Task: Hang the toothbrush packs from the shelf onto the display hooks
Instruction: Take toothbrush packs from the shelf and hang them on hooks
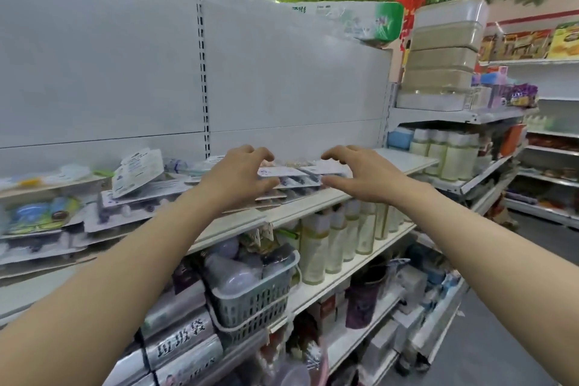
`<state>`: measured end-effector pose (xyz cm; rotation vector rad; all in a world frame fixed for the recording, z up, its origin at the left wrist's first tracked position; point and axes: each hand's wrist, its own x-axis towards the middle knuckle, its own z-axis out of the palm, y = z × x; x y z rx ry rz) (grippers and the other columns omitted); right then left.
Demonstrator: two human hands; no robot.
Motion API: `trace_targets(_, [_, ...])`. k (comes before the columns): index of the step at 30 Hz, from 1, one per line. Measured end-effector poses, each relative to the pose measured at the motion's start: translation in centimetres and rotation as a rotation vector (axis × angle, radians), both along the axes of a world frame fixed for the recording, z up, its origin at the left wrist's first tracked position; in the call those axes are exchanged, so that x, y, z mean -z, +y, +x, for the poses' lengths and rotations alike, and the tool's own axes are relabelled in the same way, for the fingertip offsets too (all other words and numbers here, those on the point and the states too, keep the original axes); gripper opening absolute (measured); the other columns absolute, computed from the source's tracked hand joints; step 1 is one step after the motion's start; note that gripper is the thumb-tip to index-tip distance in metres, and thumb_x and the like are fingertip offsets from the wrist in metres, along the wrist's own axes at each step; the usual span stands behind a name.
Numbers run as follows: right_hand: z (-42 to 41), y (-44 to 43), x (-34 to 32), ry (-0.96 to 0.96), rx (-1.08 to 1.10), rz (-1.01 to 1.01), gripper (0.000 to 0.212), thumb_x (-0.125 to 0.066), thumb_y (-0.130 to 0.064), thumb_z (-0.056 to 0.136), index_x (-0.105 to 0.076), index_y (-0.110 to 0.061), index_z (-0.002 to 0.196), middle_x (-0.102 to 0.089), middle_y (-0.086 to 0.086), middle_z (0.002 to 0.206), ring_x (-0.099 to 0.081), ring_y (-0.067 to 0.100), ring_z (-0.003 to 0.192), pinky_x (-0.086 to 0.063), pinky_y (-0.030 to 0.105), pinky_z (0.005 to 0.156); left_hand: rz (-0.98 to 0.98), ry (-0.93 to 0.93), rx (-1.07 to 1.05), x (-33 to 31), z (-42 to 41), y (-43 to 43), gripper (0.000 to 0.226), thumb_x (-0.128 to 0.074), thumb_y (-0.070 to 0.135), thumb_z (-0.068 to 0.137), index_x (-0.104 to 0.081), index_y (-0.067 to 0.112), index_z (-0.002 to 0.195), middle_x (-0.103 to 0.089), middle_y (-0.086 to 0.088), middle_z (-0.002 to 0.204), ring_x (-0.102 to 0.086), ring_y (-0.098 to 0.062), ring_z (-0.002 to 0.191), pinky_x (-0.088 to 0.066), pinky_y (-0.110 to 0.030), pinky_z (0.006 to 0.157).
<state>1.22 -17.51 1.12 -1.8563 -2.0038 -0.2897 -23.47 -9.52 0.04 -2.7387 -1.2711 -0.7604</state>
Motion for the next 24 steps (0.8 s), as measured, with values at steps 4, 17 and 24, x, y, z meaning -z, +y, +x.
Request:
trace_targets(4, [3.5, 5.6, -0.9, 0.013, -0.012, -0.01, 0.054, -0.056, -0.058, 0.091, -0.049, -0.033, 0.138, -0.056, -0.002, 0.136, -0.053, 0.018, 0.124, -0.045, 0.039, 0.1, -0.045, -0.002, -0.059, 0.5, 2.9, 4.7, 0.058, -0.058, 0.053, 0.092, -0.047, 0.022, 0.139, -0.053, -0.008, 0.135, -0.048, -0.026, 0.125, -0.042, -0.041, 0.104])
trace_targets(17, [12.5, 20.0, 4.5, 0.249, -0.076, -0.129, 0.056, -0.057, -0.062, 0.09, -0.053, -0.028, 0.134, -0.057, -0.003, 0.136, -0.054, 0.018, 0.122, -0.045, 0.04, 0.102, -0.092, 0.136, -0.461, 3.0, 8.9, 10.5, 0.065, -0.041, 0.068, 0.092, -0.048, 0.022, 0.138, -0.056, -0.007, 0.135, -0.04, -0.029, 0.129, -0.04, -0.042, 0.099])
trace_targets(24, [14.2, 24.9, 5.1, 0.299, -0.224, -0.193, 0.066, -0.054, -0.074, 0.082, -0.053, -0.031, 0.132, -0.058, -0.002, 0.134, -0.058, 0.019, 0.115, -0.05, 0.039, 0.093, -0.175, 0.188, -0.768, 3.0, 11.1, 10.6, 0.081, -0.029, 0.077, 0.09, -0.044, 0.018, 0.143, -0.045, -0.008, 0.148, -0.03, -0.033, 0.139, -0.035, -0.043, 0.107])
